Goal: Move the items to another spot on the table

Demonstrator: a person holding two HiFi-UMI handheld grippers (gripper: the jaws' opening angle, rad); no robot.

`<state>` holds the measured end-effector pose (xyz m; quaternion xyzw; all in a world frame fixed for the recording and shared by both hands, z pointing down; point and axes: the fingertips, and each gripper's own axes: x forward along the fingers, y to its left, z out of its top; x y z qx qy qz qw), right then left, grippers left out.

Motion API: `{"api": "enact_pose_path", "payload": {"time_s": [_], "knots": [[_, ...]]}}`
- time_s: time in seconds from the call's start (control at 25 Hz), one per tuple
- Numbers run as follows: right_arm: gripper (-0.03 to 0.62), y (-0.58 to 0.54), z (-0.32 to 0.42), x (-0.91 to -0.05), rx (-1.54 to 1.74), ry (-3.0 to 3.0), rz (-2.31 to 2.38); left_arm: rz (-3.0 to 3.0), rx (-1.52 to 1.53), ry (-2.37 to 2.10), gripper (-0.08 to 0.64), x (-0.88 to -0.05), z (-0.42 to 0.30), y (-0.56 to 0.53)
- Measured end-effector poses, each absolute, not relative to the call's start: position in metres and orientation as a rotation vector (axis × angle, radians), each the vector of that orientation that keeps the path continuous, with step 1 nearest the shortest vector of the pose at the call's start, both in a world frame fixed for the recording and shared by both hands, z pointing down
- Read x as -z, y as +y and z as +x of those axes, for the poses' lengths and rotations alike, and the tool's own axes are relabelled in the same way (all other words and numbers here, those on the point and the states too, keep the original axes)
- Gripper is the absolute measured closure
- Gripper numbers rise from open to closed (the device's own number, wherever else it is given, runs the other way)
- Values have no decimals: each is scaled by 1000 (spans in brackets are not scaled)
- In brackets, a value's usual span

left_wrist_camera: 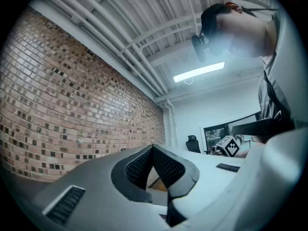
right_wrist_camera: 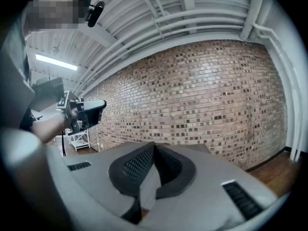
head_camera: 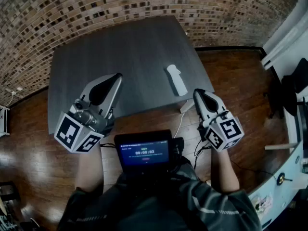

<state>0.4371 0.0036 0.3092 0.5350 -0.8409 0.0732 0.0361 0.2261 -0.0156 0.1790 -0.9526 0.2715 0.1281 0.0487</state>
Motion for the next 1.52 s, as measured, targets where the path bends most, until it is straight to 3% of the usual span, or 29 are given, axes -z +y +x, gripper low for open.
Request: {"api": "enact_pose_path", "payload": {"time_s": [0.4, 0.48, 0.76, 0.88, 1.04, 1.28, 1.36, 1.52], "knots": [[586, -22, 407, -319, -250, -2491, 1672, -2934, -394, 753, 566, -189, 192, -33], [524, -28, 404, -327, -287, -2484, 1650, -2948, -397, 742, 566, -193, 192, -37], [524, -64, 419, -353, -319, -2430, 1589, -2893, -427, 761, 566, -183, 198, -59], [421, -88, 426, -379, -382, -2402, 1540, -2874, -401, 780, 566, -181, 205, -76], [362, -122, 442, -419, -465, -2347, 1545, -2890, -419, 805, 566, -180, 223, -103], [362, -163, 460, -476, -596, -2275, 1486, -2871, -357, 844, 566, -185, 243, -147], [311, -173, 464, -497, -651, -2254, 1451, -2884, -345, 851, 566, -190, 251, -163], [311, -194, 473, -540, -710, -2184, 1429, -2921, -316, 851, 566, -209, 266, -191]]}}
